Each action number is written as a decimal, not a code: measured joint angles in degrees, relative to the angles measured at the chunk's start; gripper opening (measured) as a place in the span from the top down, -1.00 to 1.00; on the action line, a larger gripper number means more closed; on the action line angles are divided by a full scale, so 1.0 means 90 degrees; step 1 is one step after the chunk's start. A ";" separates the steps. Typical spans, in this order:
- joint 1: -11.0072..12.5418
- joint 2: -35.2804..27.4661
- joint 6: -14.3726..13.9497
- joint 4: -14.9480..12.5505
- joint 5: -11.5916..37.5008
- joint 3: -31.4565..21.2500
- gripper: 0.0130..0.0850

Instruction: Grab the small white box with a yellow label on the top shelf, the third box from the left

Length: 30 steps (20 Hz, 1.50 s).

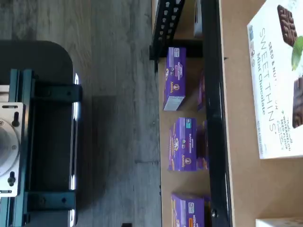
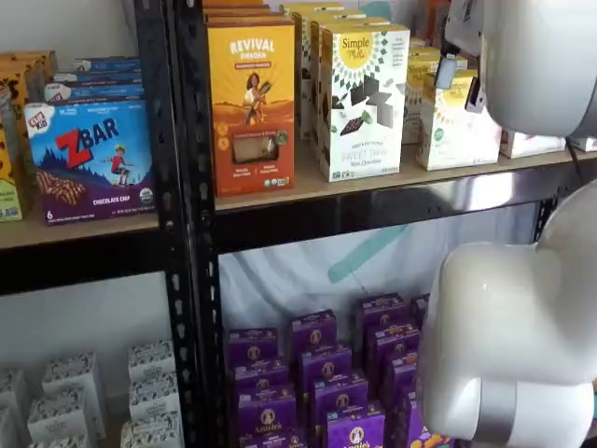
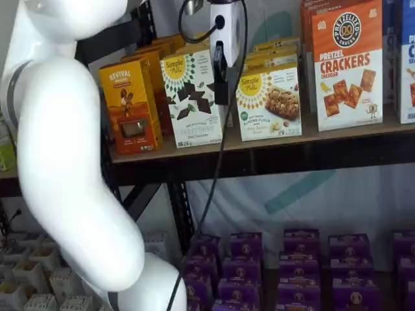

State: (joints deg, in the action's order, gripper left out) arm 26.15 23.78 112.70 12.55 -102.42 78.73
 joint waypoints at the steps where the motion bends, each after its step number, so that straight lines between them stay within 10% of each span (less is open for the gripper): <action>1: -0.0014 0.0070 -0.0017 0.0014 0.0077 -0.0048 -1.00; 10: 0.0487 0.0438 0.0276 0.1063 0.1141 -0.0507 -1.00; 30: 0.0487 -0.0841 0.0548 0.0622 0.1537 0.0337 -1.00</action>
State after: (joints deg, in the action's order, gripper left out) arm 30.53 16.21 117.63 18.15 -88.59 81.76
